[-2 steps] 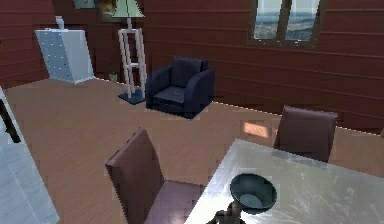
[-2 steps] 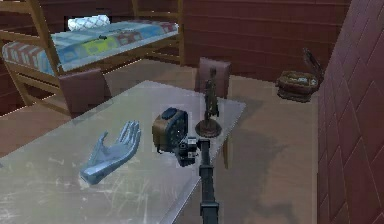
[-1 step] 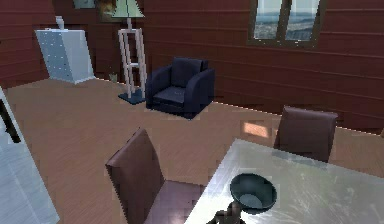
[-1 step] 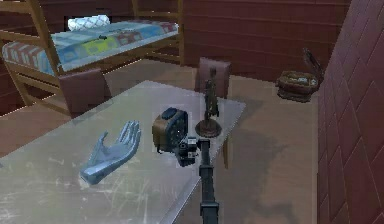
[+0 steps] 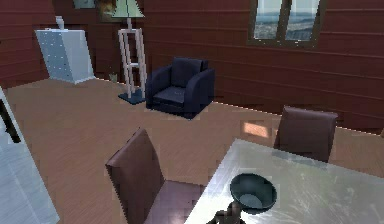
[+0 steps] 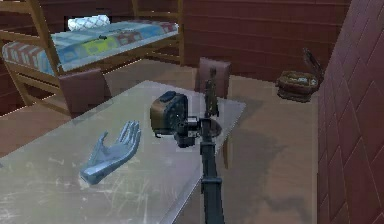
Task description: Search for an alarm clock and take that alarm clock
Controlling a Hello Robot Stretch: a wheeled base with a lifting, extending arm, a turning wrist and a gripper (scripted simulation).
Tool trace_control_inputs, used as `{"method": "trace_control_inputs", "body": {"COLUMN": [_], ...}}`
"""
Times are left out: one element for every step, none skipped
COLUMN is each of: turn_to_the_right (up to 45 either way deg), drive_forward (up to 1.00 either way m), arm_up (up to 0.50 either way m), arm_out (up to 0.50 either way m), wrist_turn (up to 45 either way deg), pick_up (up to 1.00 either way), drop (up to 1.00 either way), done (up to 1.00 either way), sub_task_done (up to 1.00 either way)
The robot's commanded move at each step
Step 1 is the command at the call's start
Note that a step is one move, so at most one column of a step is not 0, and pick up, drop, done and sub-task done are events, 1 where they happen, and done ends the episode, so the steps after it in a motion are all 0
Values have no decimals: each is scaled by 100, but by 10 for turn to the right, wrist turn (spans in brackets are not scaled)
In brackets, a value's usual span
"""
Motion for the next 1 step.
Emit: {"method": "trace_control_inputs", "body": {"turn_to_the_right": [0], "drive_forward": [0], "arm_up": [0], "arm_out": [0], "wrist_turn": [0], "pick_up": [0], "drop": [0], "done": [100], "sub_task_done": [0]}}
